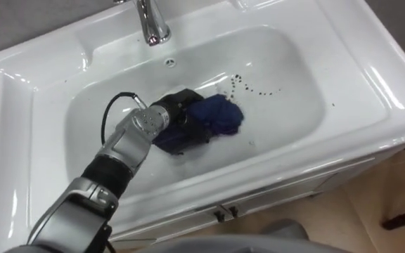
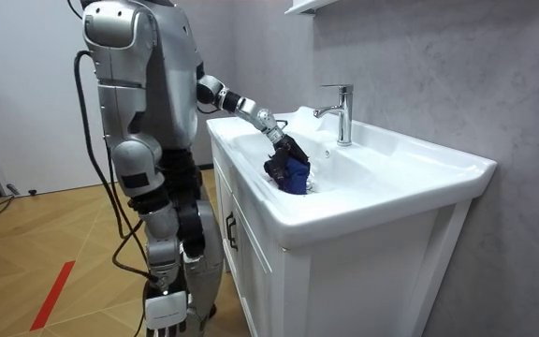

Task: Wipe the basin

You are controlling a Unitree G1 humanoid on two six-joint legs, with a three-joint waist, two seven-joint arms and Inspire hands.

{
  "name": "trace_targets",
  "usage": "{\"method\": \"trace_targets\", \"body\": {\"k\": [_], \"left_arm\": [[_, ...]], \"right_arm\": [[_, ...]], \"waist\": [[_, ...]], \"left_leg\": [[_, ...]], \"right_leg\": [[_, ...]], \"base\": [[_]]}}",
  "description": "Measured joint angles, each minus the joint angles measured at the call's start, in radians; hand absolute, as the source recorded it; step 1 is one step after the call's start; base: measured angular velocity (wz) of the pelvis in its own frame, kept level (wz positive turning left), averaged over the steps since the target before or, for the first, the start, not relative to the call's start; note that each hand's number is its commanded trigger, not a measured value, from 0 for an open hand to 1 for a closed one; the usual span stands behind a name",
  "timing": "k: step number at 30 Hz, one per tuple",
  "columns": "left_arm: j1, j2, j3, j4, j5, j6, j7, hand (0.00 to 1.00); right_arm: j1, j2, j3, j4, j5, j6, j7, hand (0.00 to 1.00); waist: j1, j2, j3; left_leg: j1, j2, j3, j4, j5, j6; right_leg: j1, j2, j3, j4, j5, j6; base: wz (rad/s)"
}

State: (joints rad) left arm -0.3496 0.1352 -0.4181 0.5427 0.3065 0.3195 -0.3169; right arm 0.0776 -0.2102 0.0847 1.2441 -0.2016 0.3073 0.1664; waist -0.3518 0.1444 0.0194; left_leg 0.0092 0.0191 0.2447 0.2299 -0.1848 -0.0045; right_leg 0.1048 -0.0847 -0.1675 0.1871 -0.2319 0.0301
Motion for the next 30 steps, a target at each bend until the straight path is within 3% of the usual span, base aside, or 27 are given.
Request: {"method": "trace_targets", "body": {"k": [4, 9, 13, 15, 20, 24, 30], "left_arm": [[-0.01, -0.026, -0.011, 0.0, -0.005, -0.001, -0.001, 1.0], [-0.035, -0.033, -0.042, 0.002, -0.021, -0.001, -0.001, 1.0], [-0.046, -0.042, -0.06, -0.006, -0.021, -0.001, 0.002, 1.0], [-0.046, -0.042, -0.06, -0.006, -0.02, -0.001, 0.007, 1.0], [-0.051, -0.043, -0.063, -0.006, -0.004, -0.012, 0.035, 1.0], [-0.052, -0.041, -0.062, -0.005, 0.013, -0.033, 0.063, 1.0], [-0.052, -0.026, -0.06, -0.031, 0.099, -0.063, 0.106, 1.0]], "right_arm": [[-0.002, -0.002, -0.011, 0.001, 0.008, -0.001, 0.0, 0.0], [0.003, -0.009, -0.012, -0.001, 0.044, 0.0, -0.001, 0.0], [0.003, -0.025, -0.031, -0.001, 0.053, -0.002, -0.003, 0.0], [0.0, -0.03, -0.038, 0.0, 0.061, -0.004, -0.01, 0.0], [0.008, -0.03, -0.04, -0.001, 0.085, -0.016, -0.036, 0.0], [0.012, -0.031, -0.039, 0.001, 0.099, -0.032, -0.047, 0.0], [0.02, -0.031, -0.04, 0.006, 0.13, -0.048, -0.065, 0.0]], "waist": [[-0.015, 0.001, 0.0008], [-0.033, 0.005, 0.0028], [-0.045, 0.032, -0.0015], [-0.052, 0.04, 0.0009], [-0.055, 0.039, 0.002], [-0.052, 0.031, 0.0078], [-0.051, 0.028, 0.0097]], "left_leg": [[0.006, 0.003, 0.023, -0.001, 0.0, 0.0], [0.014, 0.002, 0.032, 0.0, -0.001, 0.001], [0.014, 0.001, 0.032, -0.009, 0.0, 0.002], [0.019, 0.001, 0.03, -0.009, 0.0, 0.002], [0.036, 0.001, 0.028, -0.032, 0.0, 0.001], [0.034, 0.0, 0.027, -0.032, 0.0, 0.001], [0.033, 0.0, 0.029, -0.031, 0.0, 0.001]], "right_leg": [[-0.005, 0.0, 0.022, -0.001, -0.001, 0.0], [-0.007, -0.001, 0.031, 0.002, -0.001, 0.003], [-0.012, 0.0, 0.032, 0.002, -0.001, 0.003], [-0.012, 0.0, 0.036, 0.005, -0.001, 0.003], [-0.012, 0.003, 0.053, 0.015, -0.003, 0.001], [-0.015, 0.003, 0.06, 0.014, -0.003, 0.001], [-0.019, 0.003, 0.06, 0.017, -0.003, 0.001]], "base": [[-0.14], [-0.07], [0.0], [-0.08], [-0.1], [-0.05], [0.0]]}}
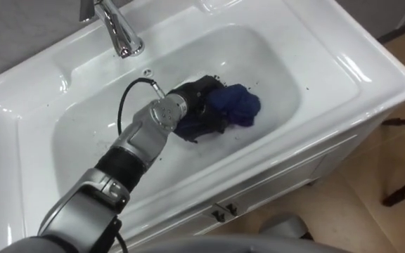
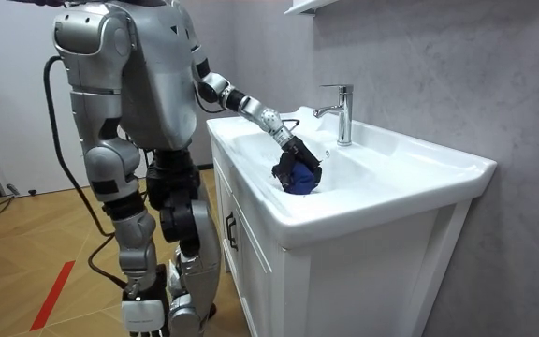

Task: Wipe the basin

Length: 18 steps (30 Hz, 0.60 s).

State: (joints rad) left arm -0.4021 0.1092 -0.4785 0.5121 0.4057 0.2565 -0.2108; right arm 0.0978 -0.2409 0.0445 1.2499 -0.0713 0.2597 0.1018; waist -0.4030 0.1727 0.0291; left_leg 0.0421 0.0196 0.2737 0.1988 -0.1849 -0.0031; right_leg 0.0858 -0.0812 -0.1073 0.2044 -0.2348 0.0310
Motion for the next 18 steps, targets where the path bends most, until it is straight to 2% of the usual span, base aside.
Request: {"method": "trace_targets", "body": {"k": [2, 4, 10, 14, 18], "left_arm": [[-0.001, 0.009, 0.005, -0.006, 0.038, -0.02, 0.017, 1.0], [-0.001, 0.03, 0.005, -0.014, 0.073, -0.031, 0.033, 1.0], [-0.001, 0.06, 0.038, -0.006, 0.173, -0.047, 0.088, 1.0], [-0.001, 0.067, 0.07, -0.006, 0.283, -0.054, 0.11, 1.0], [-0.001, 0.073, 0.084, -0.004, 0.374, -0.053, 0.14, 1.0]], "right_arm": [[0.0, 0.002, 0.0, -0.005, 0.005, -0.002, -0.005, 0.0], [0.001, 0.003, 0.0, -0.007, 0.03, -0.01, -0.02, 0.0], [0.006, 0.003, -0.009, 0.001, 0.066, -0.021, -0.061, 0.0], [0.015, -0.001, -0.021, 0.022, 0.068, -0.029, -0.07, 0.0], [0.015, -0.002, -0.024, 0.021, 0.067, -0.031, -0.079, 0.0]], "waist": [[0.0, -0.004, 0.0008], [0.001, -0.013, 0.0046], [0.023, -0.027, -0.0013], [0.05, -0.025, -0.0053], [0.062, -0.024, -0.006]], "left_leg": [[0.001, 0.0, 0.0, -0.001, 0.0, 0.0], [0.002, 0.0, 0.0, -0.001, 0.0, 0.0], [-0.015, 0.001, 0.0, 0.006, 0.0, 0.0], [-0.014, 0.002, -0.002, 0.006, 0.0, 0.0], [-0.015, 0.002, -0.003, 0.0, 0.0, 0.0]], "right_leg": [[0.0, 0.0, 0.001, 0.002, 0.0, 0.0], [-0.001, 0.0, 0.001, 0.001, 0.0, 0.0], [-0.021, 0.0, 0.003, 0.005, -0.001, 0.0], [-0.025, 0.001, 0.005, 0.019, 0.0, 0.0], [-0.028, 0.001, 0.005, 0.019, 0.0, 0.0]], "base": [[0.0], [0.0], [0.0], [-0.01], [0.0]]}}
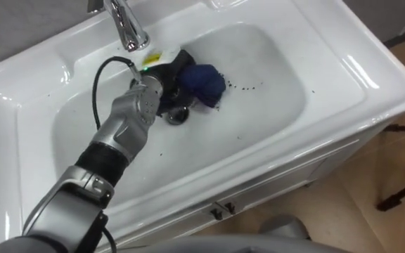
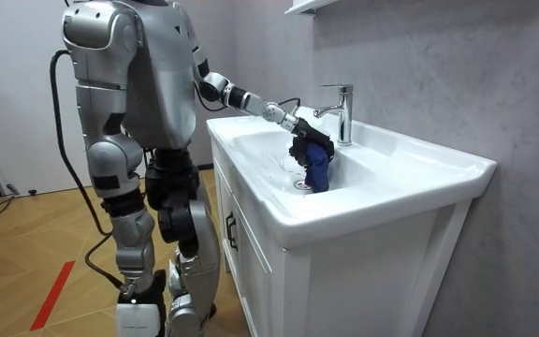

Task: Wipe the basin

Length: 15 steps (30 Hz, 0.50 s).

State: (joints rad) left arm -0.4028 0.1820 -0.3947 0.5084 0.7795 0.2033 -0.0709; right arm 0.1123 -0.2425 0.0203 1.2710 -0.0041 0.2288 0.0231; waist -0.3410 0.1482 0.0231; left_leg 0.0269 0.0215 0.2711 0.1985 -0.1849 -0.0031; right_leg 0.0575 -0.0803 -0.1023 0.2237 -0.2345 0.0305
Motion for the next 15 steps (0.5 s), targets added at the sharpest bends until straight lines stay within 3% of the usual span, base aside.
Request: {"method": "trace_targets", "body": {"k": [3, 5, 8, 15], "left_arm": [[0.0, 0.003, 0.0, 0.025, 0.059, 0.001, 0.013, 1.0], [0.0, 0.002, 0.0, 0.123, 0.089, 0.0, 0.064, 1.0], [0.0, 0.002, 0.0, 0.243, 0.089, 0.001, 0.105, 1.0], [0.0, 0.002, 0.0, 0.363, 0.15, -0.01, 0.173, 1.0]], "right_arm": [[0.004, 0.0, -0.004, -0.009, -0.006, -0.011, -0.003, 0.0], [0.0, 0.0, -0.003, -0.009, -0.01, -0.02, -0.008, 0.0], [-0.002, 0.0, -0.003, 0.005, -0.01, -0.032, -0.022, 0.0], [-0.021, 0.001, -0.001, 0.001, -0.012, -0.033, -0.032, 0.0]], "waist": [[0.01, -0.004, -0.0044], [0.004, -0.008, -0.0109], [-0.012, -0.012, -0.0087], [-0.006, -0.029, -0.0021]], "left_leg": [[0.001, 0.0, 0.003, 0.0, 0.0, 0.0], [0.003, 0.001, 0.005, 0.002, 0.0, 0.0], [0.004, 0.004, 0.004, 0.007, 0.0, 0.0], [-0.004, 0.006, 0.018, 0.008, 0.001, 0.002]], "right_leg": [[0.0, 0.0, 0.005, 0.001, 0.0, 0.0], [0.004, 0.002, 0.005, 0.002, 0.001, -0.001], [0.008, 0.005, 0.006, 0.002, 0.002, -0.002], [-0.017, 0.006, 0.025, 0.014, -0.001, -0.002]], "base": [[-0.01], [0.0], [0.02], [-0.07]]}}
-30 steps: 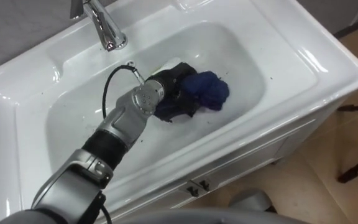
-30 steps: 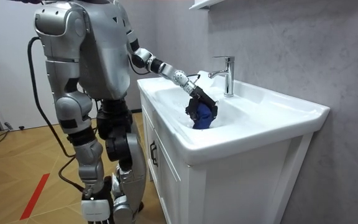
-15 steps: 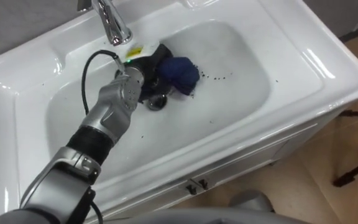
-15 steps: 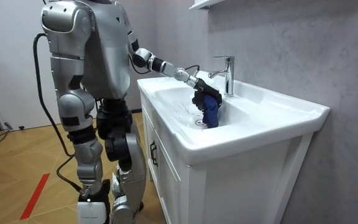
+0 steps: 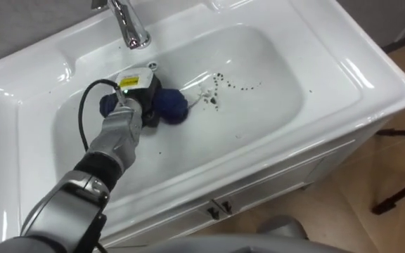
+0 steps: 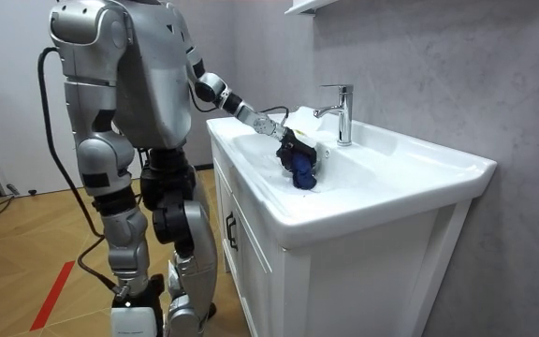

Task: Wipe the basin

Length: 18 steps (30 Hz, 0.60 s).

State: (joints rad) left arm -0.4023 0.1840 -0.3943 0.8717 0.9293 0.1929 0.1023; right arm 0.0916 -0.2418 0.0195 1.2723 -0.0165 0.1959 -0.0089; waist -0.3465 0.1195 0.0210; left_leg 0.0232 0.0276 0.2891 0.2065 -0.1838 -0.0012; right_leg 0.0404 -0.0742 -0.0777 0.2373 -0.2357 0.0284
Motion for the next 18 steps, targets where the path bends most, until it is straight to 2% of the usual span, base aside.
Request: {"method": "trace_targets", "body": {"k": [2, 4, 12, 16, 18], "left_arm": [[0.0, 0.0, 0.0, 0.012, 0.021, -0.001, 0.023, 1.0], [0.0, 0.0, 0.0, 0.019, 0.028, -0.002, 0.046, 1.0], [0.001, 0.0, 0.0, 0.094, 0.066, -0.002, 0.127, 1.0], [0.02, 0.0, 0.005, 0.133, 0.07, -0.002, 0.166, 1.0], [0.042, 0.0, 0.035, 0.134, 0.092, -0.002, 0.172, 1.0]], "right_arm": [[-0.003, 0.001, 0.007, -0.001, 0.004, -0.003, -0.003, 0.0], [-0.001, 0.0, 0.007, -0.007, 0.008, -0.001, -0.003, 0.0], [0.008, 0.0, -0.001, -0.034, -0.012, 0.017, -0.011, 0.0], [0.012, 0.0, -0.009, -0.035, -0.092, 0.024, -0.014, 0.0], [0.01, 0.0, -0.024, -0.045, -0.125, 0.026, -0.01, 0.0]], "waist": [[-0.002, -0.006, -0.0017], [0.012, -0.009, -0.0031], [0.016, -0.002, -0.0075], [0.02, -0.002, -0.0073], [0.021, -0.001, -0.009]], "left_leg": [[-0.01, 0.001, 0.003, 0.004, 0.001, 0.001], [-0.015, 0.003, 0.011, 0.007, 0.001, 0.001], [-0.009, 0.008, 0.017, 0.006, 0.001, 0.001], [0.017, 0.008, 0.029, -0.007, 0.002, -0.001], [0.024, 0.009, 0.036, -0.009, 0.002, -0.001]], "right_leg": [[-0.01, 0.001, 0.005, 0.0, 0.0, 0.001], [-0.021, 0.004, 0.024, 0.003, 0.003, 0.001], [-0.021, 0.009, 0.029, 0.002, 0.006, -0.003], [-0.003, 0.011, 0.04, -0.001, 0.006, -0.003], [0.0, 0.012, 0.047, -0.002, 0.006, -0.003]], "base": [[-0.08], [-0.15], [-0.05], [-0.07], [-0.12]]}}
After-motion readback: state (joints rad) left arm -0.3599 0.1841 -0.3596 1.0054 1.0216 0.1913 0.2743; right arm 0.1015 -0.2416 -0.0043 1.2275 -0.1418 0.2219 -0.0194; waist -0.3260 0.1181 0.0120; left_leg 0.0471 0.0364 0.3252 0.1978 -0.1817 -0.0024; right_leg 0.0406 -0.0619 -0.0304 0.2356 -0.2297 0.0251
